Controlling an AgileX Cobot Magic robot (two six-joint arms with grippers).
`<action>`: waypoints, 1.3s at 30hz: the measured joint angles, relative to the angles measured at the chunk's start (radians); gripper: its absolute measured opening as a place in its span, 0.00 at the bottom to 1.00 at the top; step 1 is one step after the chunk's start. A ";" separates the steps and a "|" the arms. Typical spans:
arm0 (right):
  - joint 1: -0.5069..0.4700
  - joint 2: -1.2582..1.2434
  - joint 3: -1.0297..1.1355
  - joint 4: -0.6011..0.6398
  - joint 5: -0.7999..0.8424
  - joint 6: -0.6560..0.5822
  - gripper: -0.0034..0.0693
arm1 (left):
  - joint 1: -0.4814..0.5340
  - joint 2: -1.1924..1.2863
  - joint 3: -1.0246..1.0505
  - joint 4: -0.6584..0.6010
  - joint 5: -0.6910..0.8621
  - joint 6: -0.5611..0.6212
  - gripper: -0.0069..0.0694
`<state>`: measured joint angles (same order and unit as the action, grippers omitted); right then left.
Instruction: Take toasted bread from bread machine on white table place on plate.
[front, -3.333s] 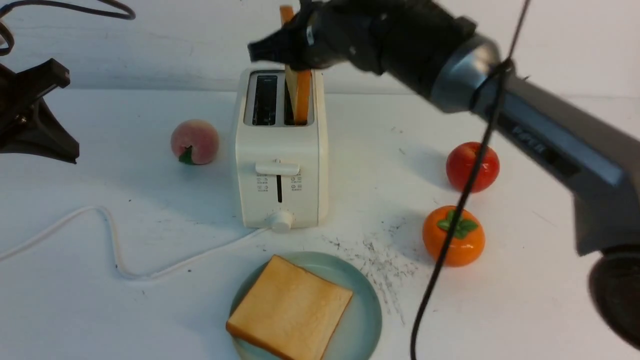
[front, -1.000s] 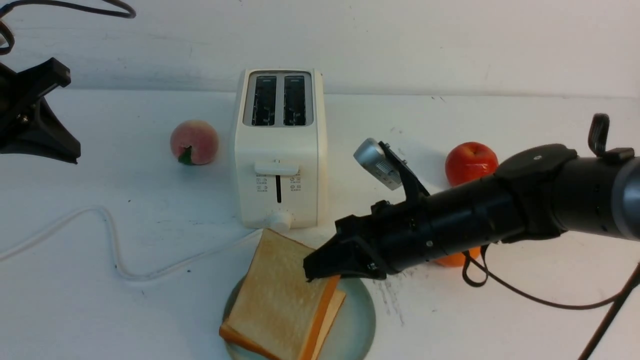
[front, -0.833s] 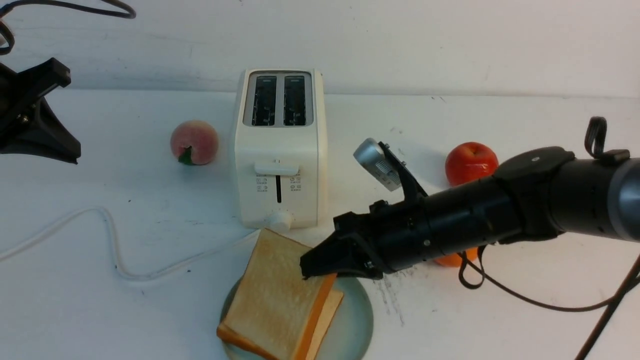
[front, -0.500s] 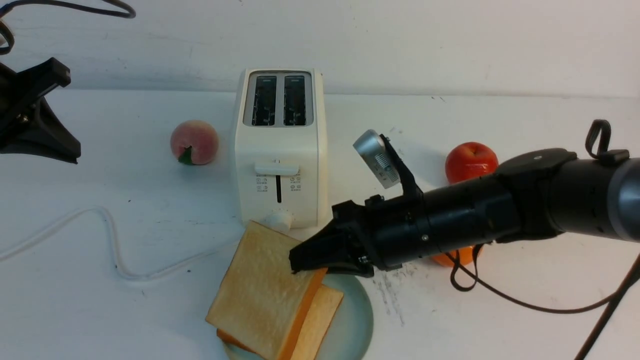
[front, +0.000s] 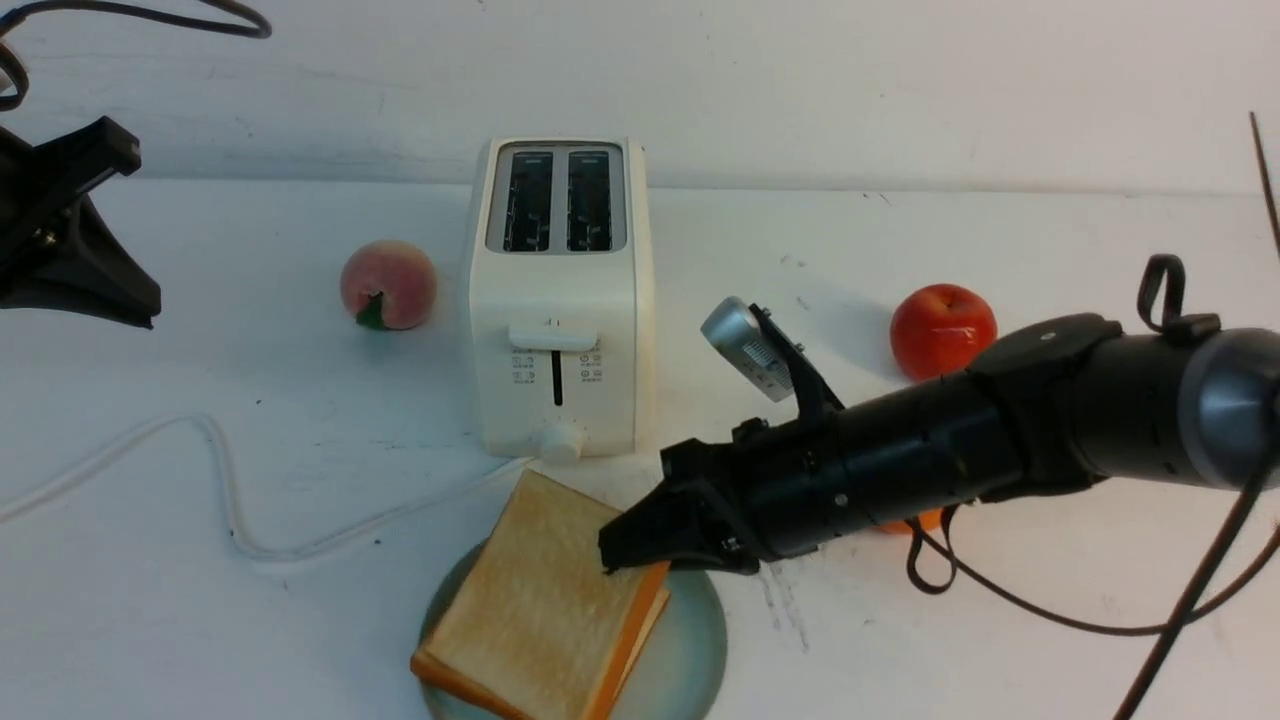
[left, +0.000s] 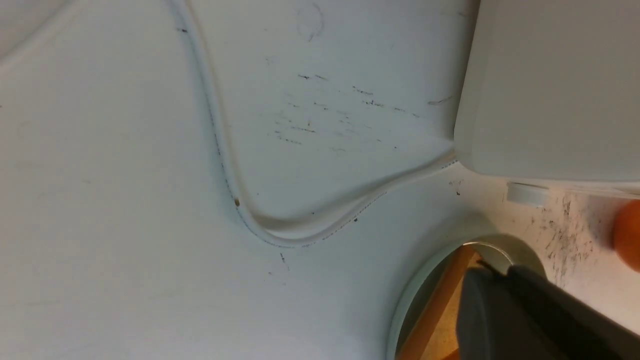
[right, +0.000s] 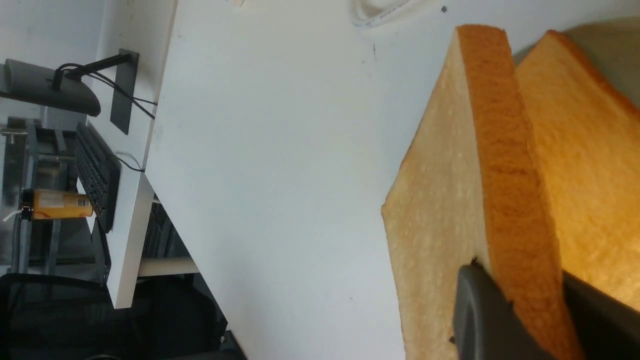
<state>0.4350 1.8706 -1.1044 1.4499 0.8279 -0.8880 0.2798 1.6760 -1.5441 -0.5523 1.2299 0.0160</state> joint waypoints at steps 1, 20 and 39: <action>0.000 0.006 0.000 0.001 -0.001 0.000 0.20 | 0.000 0.000 0.000 0.000 0.000 0.000 0.14; 0.000 0.040 -0.001 0.001 -0.093 -0.003 0.79 | 0.000 0.000 0.000 0.001 0.000 0.000 0.16; 0.000 0.044 -0.156 -0.189 -0.114 -0.023 0.87 | 0.000 0.000 0.000 -0.003 0.000 0.000 0.17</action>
<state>0.4350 1.9146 -1.2607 1.2605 0.7143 -0.9107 0.2798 1.6760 -1.5441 -0.5550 1.2299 0.0160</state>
